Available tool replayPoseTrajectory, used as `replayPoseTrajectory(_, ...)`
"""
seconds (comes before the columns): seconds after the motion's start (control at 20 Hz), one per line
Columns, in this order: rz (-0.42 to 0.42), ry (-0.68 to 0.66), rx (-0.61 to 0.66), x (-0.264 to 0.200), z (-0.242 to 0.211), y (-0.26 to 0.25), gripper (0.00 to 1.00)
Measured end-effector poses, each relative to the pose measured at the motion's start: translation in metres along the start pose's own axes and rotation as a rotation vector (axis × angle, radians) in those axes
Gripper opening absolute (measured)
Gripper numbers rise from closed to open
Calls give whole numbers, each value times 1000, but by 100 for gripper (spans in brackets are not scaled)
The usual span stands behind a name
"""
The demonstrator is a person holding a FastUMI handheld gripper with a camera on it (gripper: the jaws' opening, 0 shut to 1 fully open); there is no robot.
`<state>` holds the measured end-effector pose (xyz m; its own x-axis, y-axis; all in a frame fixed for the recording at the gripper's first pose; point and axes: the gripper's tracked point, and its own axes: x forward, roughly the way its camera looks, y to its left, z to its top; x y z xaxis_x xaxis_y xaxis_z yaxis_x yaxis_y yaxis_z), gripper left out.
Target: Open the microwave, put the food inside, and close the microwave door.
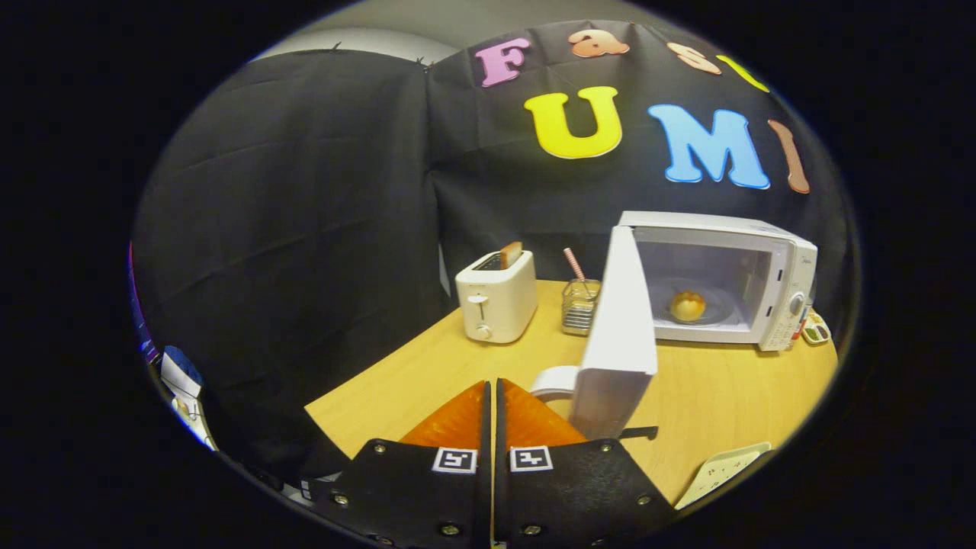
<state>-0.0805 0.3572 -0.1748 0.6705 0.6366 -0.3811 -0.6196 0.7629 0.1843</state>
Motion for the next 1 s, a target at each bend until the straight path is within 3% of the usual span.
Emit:
replayPoseTrajectory(0.4,-22,-5,23,-4,1,-27,1)
replayPoseTrajectory(1.0,-144,5,55,-30,5,-112,1)
